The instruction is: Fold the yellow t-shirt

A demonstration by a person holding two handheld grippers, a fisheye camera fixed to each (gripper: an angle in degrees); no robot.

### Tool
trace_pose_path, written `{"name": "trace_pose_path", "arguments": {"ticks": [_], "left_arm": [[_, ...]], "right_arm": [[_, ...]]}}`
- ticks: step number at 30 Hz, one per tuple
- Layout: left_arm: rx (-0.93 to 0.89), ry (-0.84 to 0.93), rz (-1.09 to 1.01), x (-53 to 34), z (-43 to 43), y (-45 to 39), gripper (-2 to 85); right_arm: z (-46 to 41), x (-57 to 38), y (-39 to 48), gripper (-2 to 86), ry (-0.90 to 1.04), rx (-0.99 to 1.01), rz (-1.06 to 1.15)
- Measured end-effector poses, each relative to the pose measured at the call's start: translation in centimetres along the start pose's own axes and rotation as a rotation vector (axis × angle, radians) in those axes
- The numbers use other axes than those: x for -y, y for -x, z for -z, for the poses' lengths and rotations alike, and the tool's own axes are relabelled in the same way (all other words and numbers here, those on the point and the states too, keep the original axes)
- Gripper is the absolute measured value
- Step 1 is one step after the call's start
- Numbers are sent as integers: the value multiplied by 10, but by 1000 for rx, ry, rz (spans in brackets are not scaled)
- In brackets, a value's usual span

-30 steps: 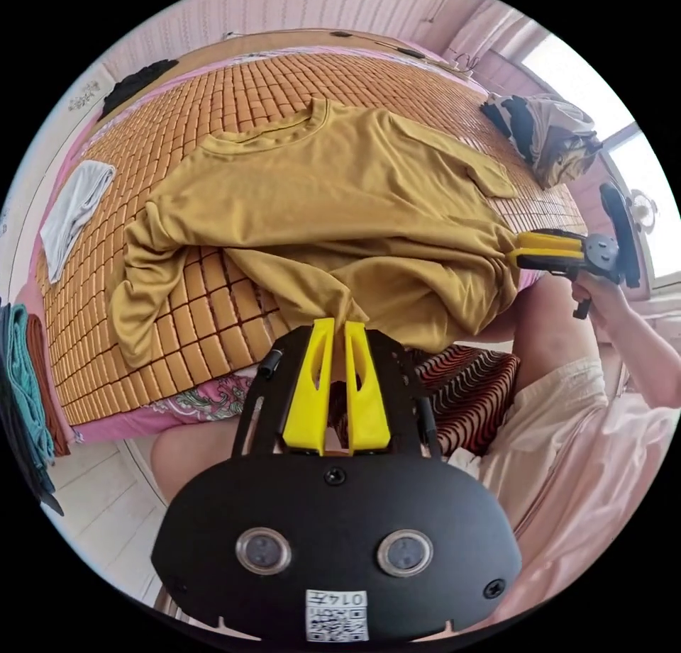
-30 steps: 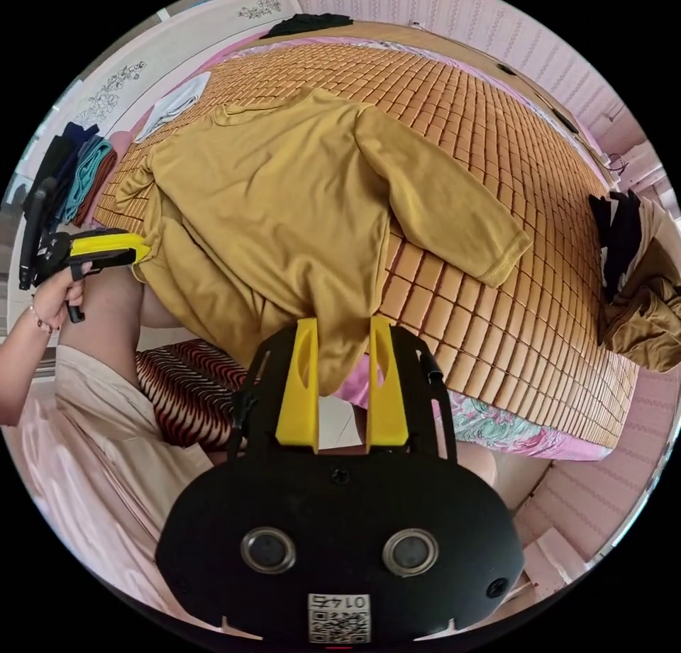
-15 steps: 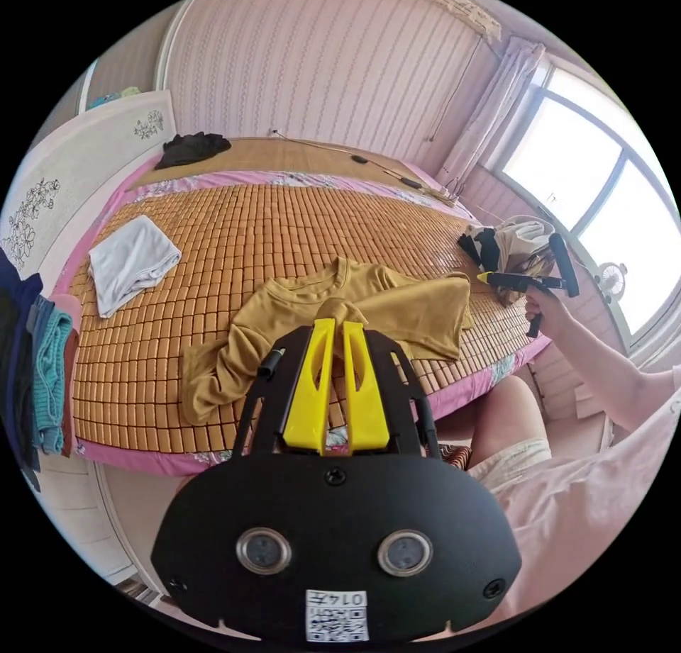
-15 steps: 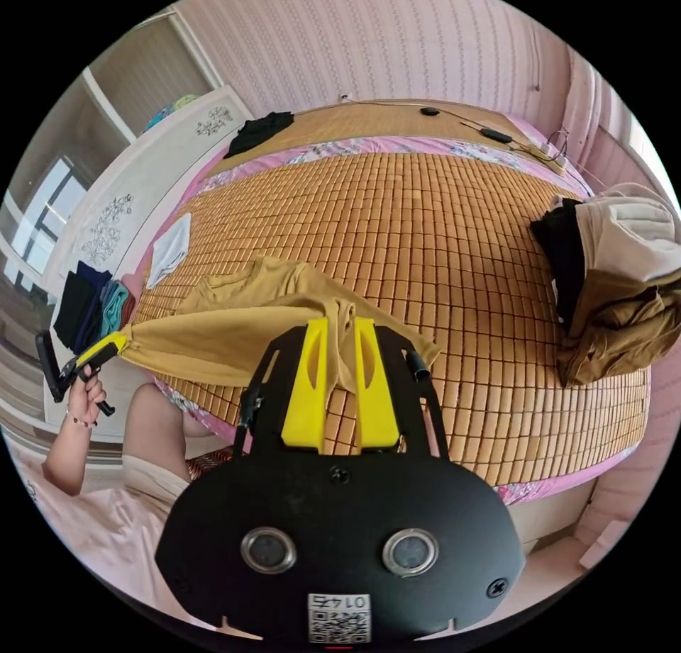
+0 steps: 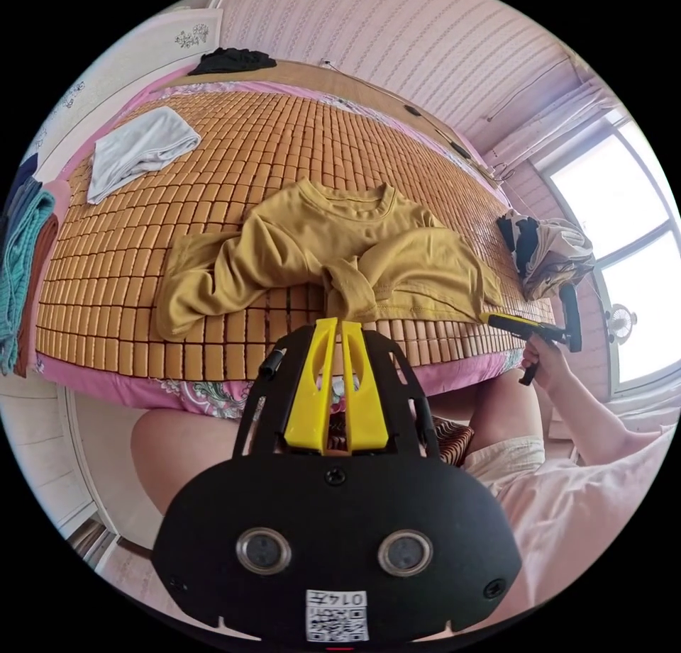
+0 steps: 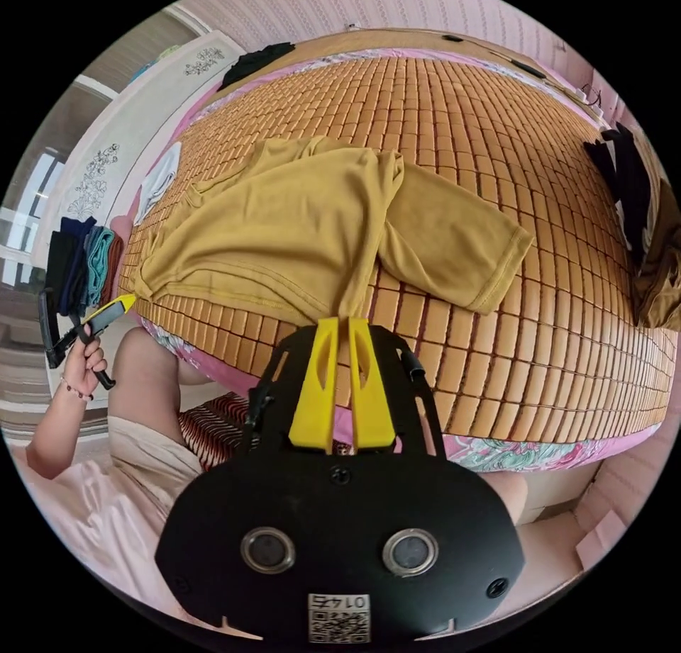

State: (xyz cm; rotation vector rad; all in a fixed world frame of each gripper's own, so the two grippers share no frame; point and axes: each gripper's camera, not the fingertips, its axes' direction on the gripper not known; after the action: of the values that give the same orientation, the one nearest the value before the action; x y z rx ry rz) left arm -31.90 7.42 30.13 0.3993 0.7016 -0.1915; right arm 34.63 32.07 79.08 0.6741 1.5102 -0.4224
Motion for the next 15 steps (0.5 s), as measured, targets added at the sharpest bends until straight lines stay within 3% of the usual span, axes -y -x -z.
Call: {"name": "trace_pose_path", "arguments": {"ticks": [5, 10, 15], "left_arm": [[-25, 7, -4, 9, 9, -7, 3], [-120, 70, -19, 11, -12, -47, 76], [28, 215, 3, 14, -38, -64, 102]], "right_arm": [[47, -31, -29, 12, -87, -2, 43], [66, -63, -73, 8, -95, 15, -63], [60, -78, -94, 8, -45, 42, -113]]}}
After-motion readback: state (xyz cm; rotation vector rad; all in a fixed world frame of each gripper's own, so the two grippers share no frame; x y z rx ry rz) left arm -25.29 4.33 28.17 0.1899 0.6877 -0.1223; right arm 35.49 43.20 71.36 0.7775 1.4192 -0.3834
